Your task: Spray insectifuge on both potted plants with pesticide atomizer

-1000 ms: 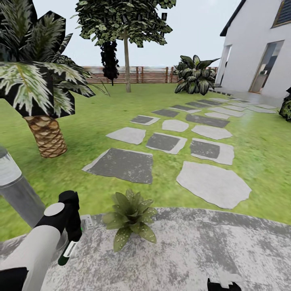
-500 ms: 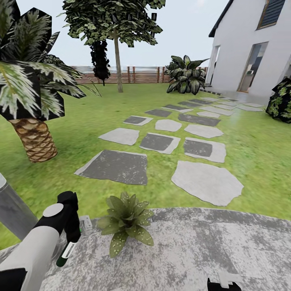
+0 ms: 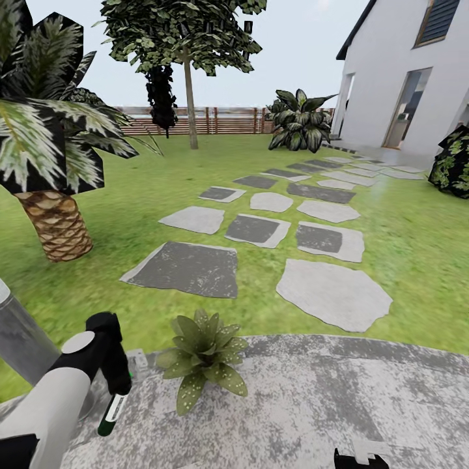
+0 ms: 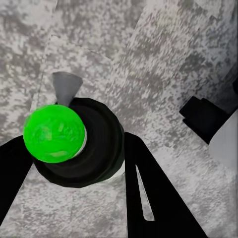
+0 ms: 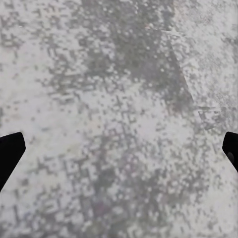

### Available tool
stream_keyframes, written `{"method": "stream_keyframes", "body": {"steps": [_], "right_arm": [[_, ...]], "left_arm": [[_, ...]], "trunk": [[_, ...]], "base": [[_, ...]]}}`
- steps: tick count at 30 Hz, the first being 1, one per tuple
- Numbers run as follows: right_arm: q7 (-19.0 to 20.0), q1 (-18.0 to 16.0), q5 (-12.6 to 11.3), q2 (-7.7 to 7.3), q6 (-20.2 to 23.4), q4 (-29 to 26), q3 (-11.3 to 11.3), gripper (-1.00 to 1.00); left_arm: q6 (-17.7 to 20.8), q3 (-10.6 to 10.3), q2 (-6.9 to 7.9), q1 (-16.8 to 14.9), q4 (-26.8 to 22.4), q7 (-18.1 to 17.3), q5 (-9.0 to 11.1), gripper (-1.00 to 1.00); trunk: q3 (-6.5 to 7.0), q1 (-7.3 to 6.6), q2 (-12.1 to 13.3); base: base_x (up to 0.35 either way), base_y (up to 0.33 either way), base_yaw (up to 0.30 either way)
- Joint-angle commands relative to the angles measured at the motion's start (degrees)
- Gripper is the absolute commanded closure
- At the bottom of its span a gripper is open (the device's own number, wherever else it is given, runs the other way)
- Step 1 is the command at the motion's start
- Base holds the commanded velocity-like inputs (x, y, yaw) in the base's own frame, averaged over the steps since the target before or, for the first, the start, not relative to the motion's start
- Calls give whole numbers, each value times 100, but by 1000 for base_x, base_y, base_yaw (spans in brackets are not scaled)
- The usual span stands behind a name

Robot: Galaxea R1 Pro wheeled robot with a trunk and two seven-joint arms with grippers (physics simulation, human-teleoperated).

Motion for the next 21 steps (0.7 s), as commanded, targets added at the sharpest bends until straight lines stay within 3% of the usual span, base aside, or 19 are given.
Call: {"method": "stream_keyframes", "body": {"steps": [1, 3, 4, 6, 12, 21], "right_arm": [[-13, -4, 60, 1, -18, 6, -47, -100], [-13, -4, 60, 1, -14, 6, -47, -100], [-13, -4, 60, 1, -17, 6, -47, -100], [-13, -4, 60, 1, -18, 8, -47, -100], [-13, -4, 60, -14, -18, 15, -47, -100], [-20, -4, 55, -16, -18, 2, -53, -100]], "left_arm": [[60, 46, 11, 26, -3, -40, -27, 100], [58, 184, 23, 167, -2, -40, -13, 100], [49, 421, 17, 305, -1, 139, -3, 100], [44, 561, 9, 359, -1, 249, 10, 100], [51, 613, -11, 382, -1, 287, -1, 100], [51, 611, -18, 391, -1, 296, 4, 100]], "trunk": [[-5, -1, -2], [-5, -1, -2], [-5, -1, -2], [-5, -1, -2], [-5, -1, -2], [-5, -1, -2]], "base": [[0, 0, 0], [0, 0, 0], [0, 0, 0], [0, 0, 0], [12, 102, 0], [173, 57, 0]]}}
